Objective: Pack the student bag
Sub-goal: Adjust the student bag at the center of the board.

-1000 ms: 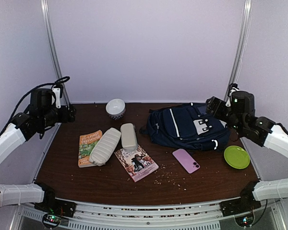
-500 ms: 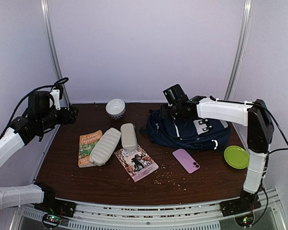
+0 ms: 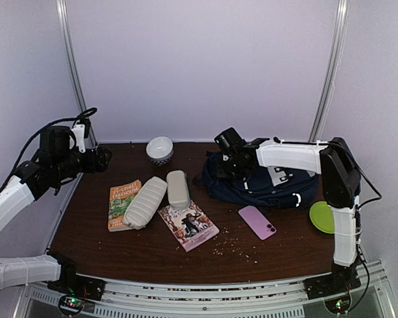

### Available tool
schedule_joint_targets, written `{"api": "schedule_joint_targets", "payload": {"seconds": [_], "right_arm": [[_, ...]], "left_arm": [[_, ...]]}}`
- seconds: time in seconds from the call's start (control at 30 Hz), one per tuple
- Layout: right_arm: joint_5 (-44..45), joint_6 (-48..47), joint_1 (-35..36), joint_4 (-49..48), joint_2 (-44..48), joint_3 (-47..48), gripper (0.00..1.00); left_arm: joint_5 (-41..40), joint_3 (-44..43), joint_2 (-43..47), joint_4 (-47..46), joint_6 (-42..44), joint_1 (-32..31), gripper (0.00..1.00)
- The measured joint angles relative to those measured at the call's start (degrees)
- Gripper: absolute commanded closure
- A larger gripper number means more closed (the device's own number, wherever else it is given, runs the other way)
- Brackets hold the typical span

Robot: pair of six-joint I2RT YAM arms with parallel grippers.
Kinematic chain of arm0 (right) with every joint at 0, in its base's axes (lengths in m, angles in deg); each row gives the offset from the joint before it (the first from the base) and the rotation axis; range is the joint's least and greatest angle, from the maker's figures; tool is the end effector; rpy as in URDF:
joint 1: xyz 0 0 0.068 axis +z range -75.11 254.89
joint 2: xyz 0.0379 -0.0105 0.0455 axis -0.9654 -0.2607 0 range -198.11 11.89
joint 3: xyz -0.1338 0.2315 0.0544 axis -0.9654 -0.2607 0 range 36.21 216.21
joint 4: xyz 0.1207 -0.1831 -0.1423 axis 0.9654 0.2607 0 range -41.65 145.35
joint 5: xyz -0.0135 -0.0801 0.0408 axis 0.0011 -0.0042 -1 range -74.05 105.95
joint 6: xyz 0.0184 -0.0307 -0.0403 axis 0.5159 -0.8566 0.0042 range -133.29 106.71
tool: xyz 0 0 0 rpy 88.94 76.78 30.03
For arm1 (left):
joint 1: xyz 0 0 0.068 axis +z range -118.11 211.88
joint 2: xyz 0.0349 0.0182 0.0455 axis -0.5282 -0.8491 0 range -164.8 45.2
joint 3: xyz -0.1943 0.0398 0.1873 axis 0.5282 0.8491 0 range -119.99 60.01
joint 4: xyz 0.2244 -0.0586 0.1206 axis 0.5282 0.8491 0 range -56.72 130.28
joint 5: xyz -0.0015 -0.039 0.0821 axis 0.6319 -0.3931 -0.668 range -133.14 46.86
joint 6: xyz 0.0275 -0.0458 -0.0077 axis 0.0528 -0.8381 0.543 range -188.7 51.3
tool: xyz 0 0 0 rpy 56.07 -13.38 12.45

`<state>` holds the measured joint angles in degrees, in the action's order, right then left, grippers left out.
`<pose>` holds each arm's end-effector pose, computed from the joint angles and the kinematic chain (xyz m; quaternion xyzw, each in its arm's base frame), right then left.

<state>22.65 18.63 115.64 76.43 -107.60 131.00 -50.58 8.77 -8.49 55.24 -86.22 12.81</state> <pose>0.3541 0.2995 0.2084 -0.0543 0.9447 0.1442 0.2895 0.2005 -0.0645 0.3304 -0.0238 0.8393 -0.1178 0.5303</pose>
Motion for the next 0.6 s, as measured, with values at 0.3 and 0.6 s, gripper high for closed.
{"api": "schedule_joint_targets", "payload": {"seconds": [0.3,0.6], "right_arm": [[-3.7,-2.2,0.2,-0.5,0.4,-1.6,0.87],[-7.3,-3.5,0.3,0.5,4.9,-5.5,0.51]], "left_arm": [[0.2,0.0,-0.7,0.0,0.0,0.0,0.1],[0.2,0.0,-0.9,0.0,0.0,0.0,0.1]]}}
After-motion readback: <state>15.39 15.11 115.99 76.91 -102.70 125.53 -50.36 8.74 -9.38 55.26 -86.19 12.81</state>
